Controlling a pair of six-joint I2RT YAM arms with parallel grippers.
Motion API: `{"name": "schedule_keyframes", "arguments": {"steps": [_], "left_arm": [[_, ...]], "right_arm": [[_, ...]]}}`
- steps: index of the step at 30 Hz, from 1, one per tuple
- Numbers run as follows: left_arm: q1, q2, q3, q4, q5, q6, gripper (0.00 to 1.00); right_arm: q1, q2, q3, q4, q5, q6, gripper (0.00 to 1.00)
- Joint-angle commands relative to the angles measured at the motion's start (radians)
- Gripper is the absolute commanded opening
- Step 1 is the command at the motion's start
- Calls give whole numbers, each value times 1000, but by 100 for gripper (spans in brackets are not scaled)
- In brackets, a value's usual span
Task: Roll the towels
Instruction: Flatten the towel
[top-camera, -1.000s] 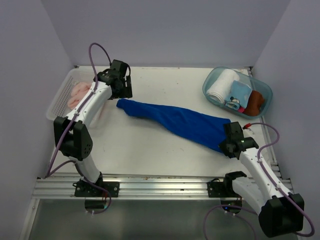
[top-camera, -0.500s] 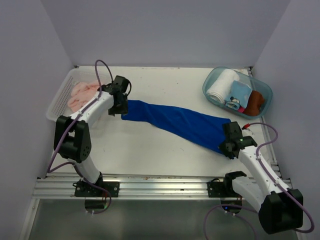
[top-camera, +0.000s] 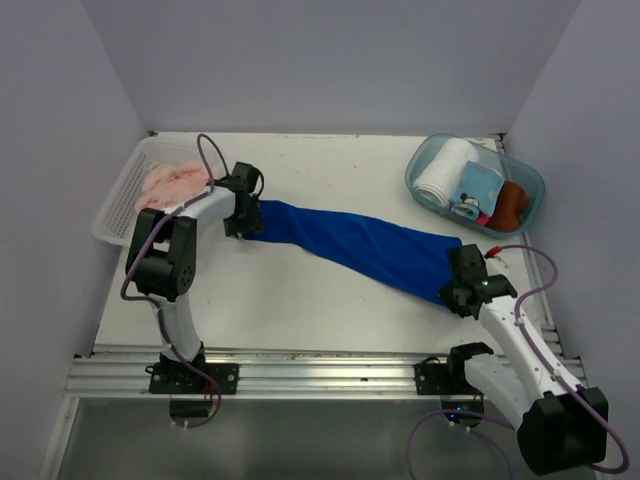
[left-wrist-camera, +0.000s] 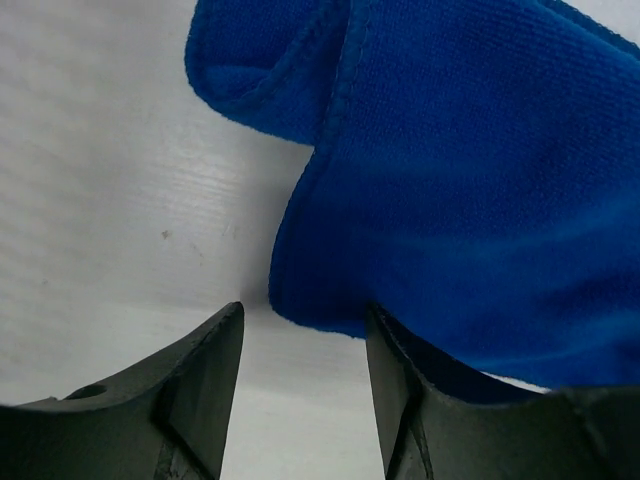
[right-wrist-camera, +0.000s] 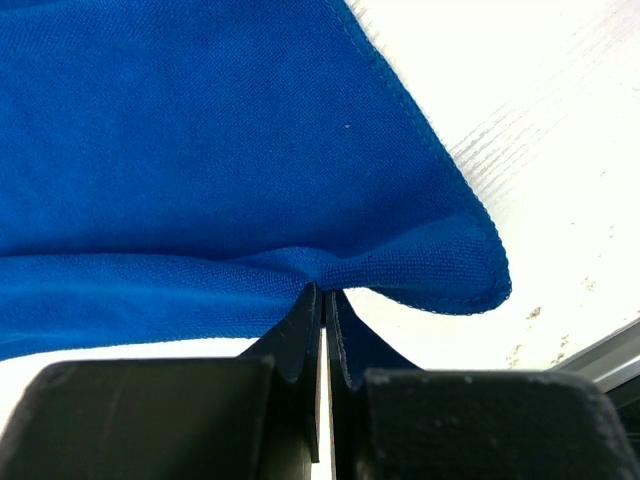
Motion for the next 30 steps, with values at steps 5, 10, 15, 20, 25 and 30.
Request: {"name": "schedule_keyframes", "arguments": {"steps": [5, 10, 15, 20, 25, 30], "left_arm": [[7, 78, 32, 95, 19, -53, 45], [15, 95, 46, 81, 13, -81, 24], [20, 58, 26, 56, 9, -87, 0], [20, -123, -41, -3, -30, -84, 0], [23, -336, -140, -71, -53, -78, 0], [50, -520, -242, -160, -59, -75, 0]], "right_arm": [[-2, 27, 3, 18, -17, -9, 0], [-2, 36, 7, 26, -21, -20, 0], [-2, 36, 9, 24, -25, -23, 0], [-2, 21, 9, 15, -20, -29, 0], [-3, 13, 16, 0, -11, -38, 0], [-2, 7, 13, -32, -26, -46, 0]]}}
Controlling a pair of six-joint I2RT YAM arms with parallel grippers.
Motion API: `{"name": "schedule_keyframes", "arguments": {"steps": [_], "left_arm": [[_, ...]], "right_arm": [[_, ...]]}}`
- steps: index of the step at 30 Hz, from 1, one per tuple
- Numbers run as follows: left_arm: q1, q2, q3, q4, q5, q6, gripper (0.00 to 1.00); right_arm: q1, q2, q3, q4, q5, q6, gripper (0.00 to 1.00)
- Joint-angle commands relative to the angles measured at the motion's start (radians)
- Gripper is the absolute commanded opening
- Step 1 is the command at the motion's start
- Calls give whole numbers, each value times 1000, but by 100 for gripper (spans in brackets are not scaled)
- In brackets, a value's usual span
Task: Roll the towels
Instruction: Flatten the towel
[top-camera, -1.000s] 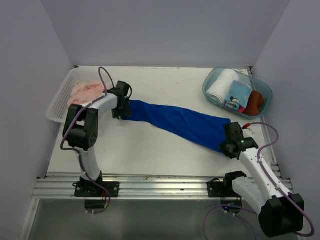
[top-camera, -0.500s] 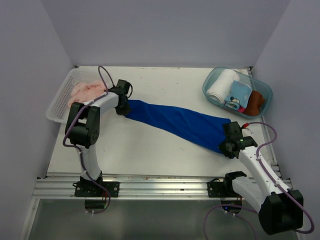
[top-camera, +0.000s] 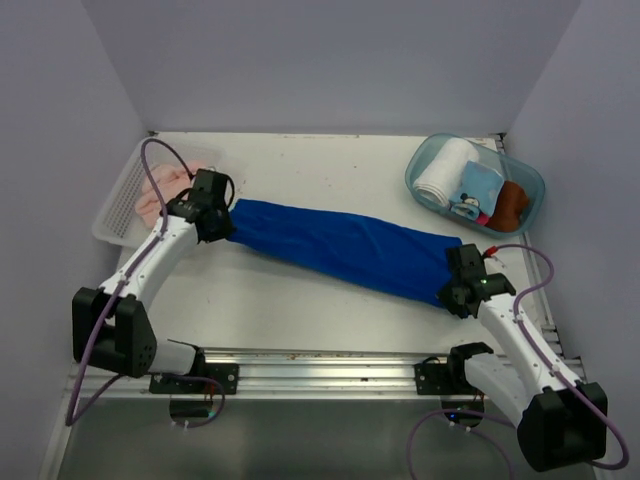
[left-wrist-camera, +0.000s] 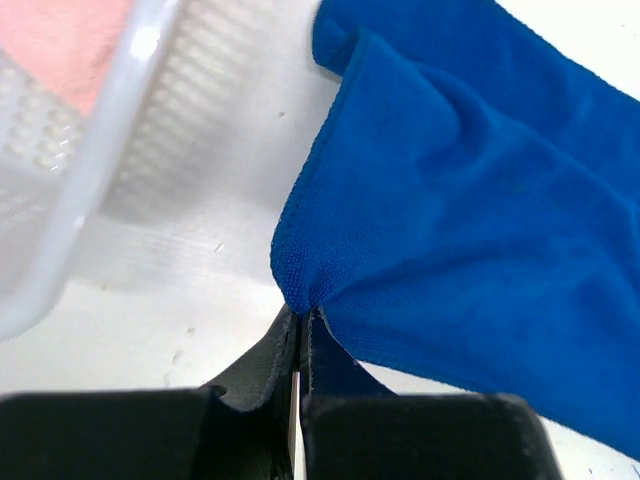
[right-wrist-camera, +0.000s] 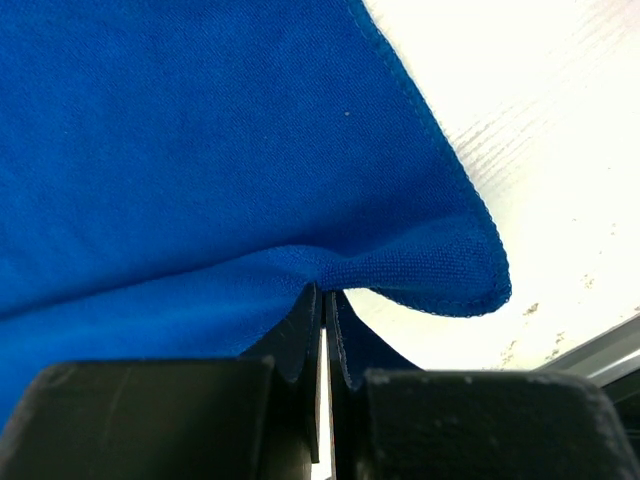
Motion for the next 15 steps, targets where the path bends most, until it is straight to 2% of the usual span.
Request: {"name": "schedule_keyframes", "arguments": {"steps": [1, 3, 4, 7, 11, 15], "left_arm": [[31, -79, -59, -96, -38, -8, 0], [48, -127, -81, -125, -55, -16, 0], [57, -159, -88, -122, -55, -14, 0], [109, -184, -87, -119, -46, -2, 0], [155, -195, -56, -118, -32, -17, 0], [163, -184, -26, -108, -21, -10, 0]], "right_arm": [[-3, -20, 10, -51, -13, -14, 0], [-3, -29, 1, -71, -31, -3, 11], [-2, -43, -5, -80, -46, 6, 26], [-3, -67, -23, -109, -77, 20, 43], [-2, -89, -19, -156, -37, 26, 44], [-3, -84, -34, -149, -43, 35, 41]]}}
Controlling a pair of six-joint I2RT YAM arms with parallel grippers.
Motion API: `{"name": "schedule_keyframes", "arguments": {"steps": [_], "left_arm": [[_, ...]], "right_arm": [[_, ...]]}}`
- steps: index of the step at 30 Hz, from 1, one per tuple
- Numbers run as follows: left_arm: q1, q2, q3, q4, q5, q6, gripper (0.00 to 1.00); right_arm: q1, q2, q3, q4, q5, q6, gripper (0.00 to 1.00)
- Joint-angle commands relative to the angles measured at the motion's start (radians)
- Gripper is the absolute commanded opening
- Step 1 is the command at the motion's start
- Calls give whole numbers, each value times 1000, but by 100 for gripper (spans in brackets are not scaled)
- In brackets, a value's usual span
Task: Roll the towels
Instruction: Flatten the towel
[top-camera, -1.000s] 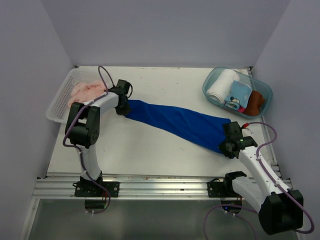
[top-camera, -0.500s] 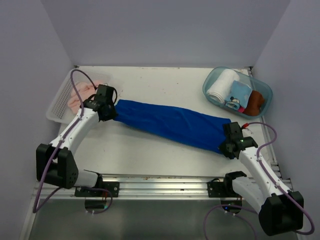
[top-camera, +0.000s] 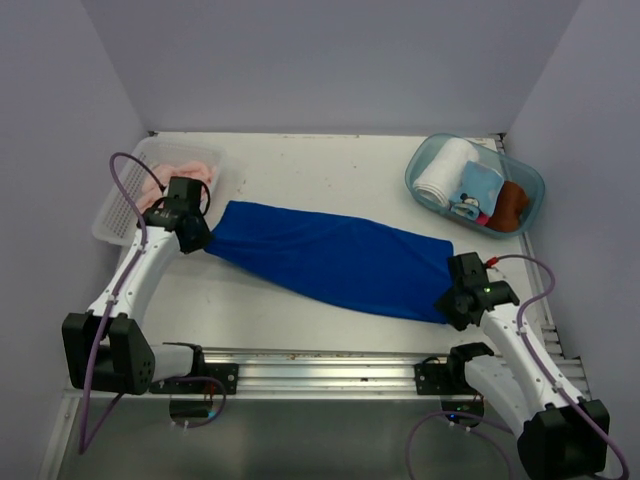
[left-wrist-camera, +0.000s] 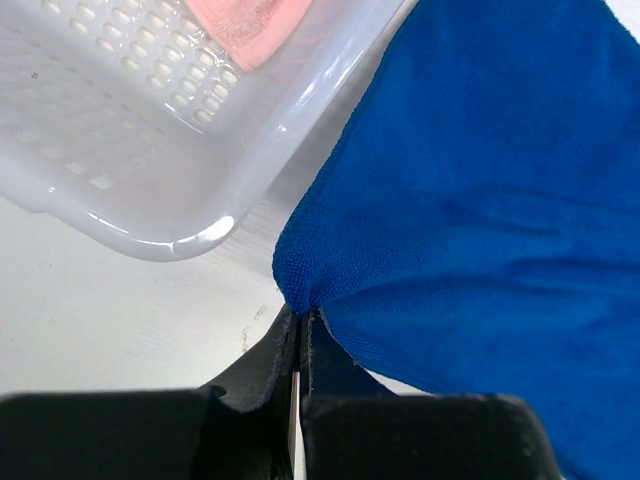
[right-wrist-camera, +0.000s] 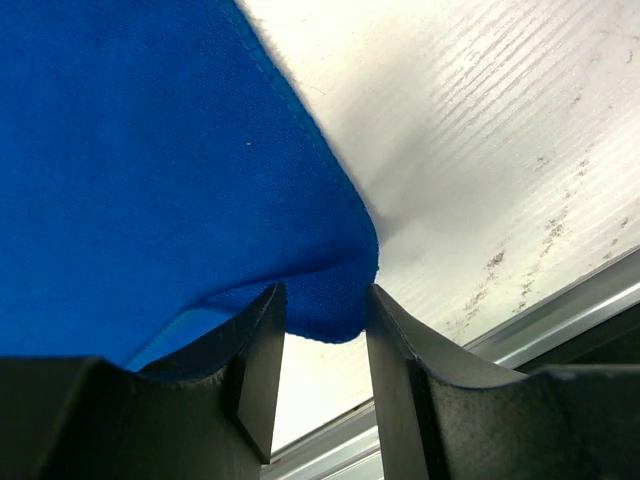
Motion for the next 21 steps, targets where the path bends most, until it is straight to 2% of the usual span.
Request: {"name": "schedule_keyframes", "arguments": {"steps": [1, 10, 16, 21], "left_arm": [[13, -7, 64, 4, -3, -6, 0], [16, 3, 45, 27, 41, 13, 0], [16, -5, 42, 32, 56, 25, 0], [16, -25, 41, 32, 49, 26, 0]], "right_arm": [[-3, 2, -16, -21, -1, 32, 41], [-2, -30, -101, 32, -76, 104, 40], [-3, -76, -68, -49, -40, 118, 40], [-3, -122, -84, -83, -36, 127, 44]]}}
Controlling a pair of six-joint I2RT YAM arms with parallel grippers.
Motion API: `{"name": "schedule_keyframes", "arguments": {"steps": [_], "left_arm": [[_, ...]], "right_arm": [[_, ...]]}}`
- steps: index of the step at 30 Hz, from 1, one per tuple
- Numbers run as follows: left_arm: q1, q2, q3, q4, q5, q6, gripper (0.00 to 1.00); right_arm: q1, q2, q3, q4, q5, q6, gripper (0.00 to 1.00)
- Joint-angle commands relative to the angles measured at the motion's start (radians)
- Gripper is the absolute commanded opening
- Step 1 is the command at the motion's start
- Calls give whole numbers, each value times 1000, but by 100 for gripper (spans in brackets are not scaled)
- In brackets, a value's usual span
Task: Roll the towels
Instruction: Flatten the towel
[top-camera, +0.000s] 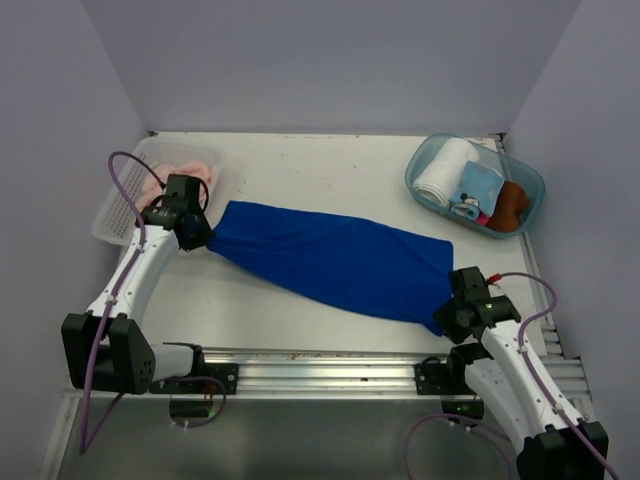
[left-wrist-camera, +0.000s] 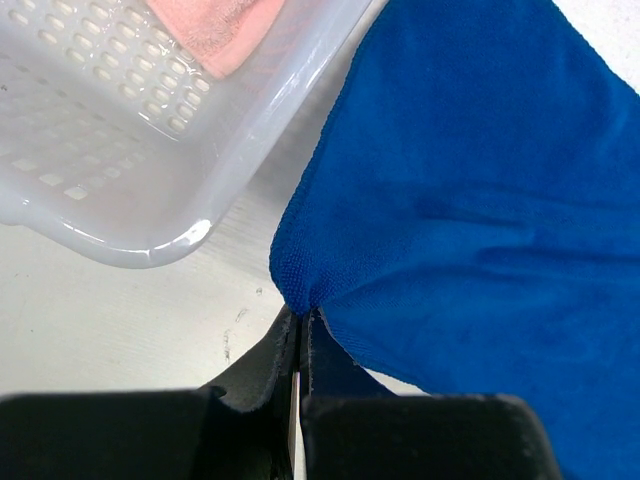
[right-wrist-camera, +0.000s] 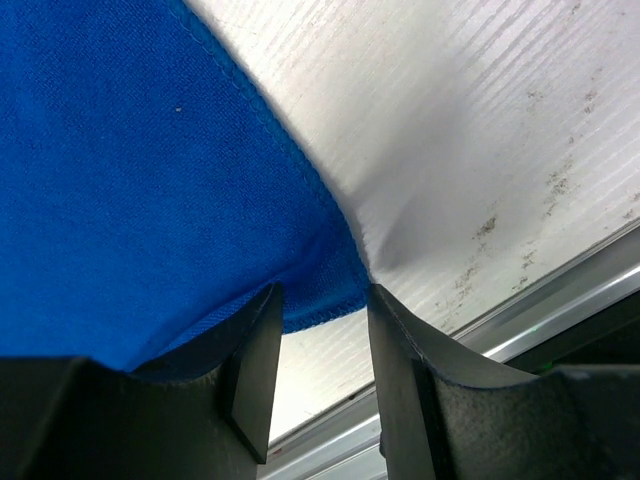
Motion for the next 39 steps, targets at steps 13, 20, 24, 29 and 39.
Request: {"name": "schedule_keyframes", "arguments": {"steps": [13, 20, 24, 29, 39], "left_arm": [[10, -46, 13, 34, 10, 25, 0], [10, -26, 22, 52, 27, 29, 0], [11, 33, 184, 48, 36, 48, 0], [30, 73, 384, -4, 27, 75, 0], [34, -45, -16, 20, 36, 56, 0]], "right_arm": [[-2, -24, -31, 22, -43, 51, 8], [-3, 113, 101, 114, 58, -10, 0], [-9, 297, 350, 191, 124, -146, 0], [-9, 400, 713, 165, 201, -248, 0], [-17, 181, 309, 42, 201, -146, 13]]}}
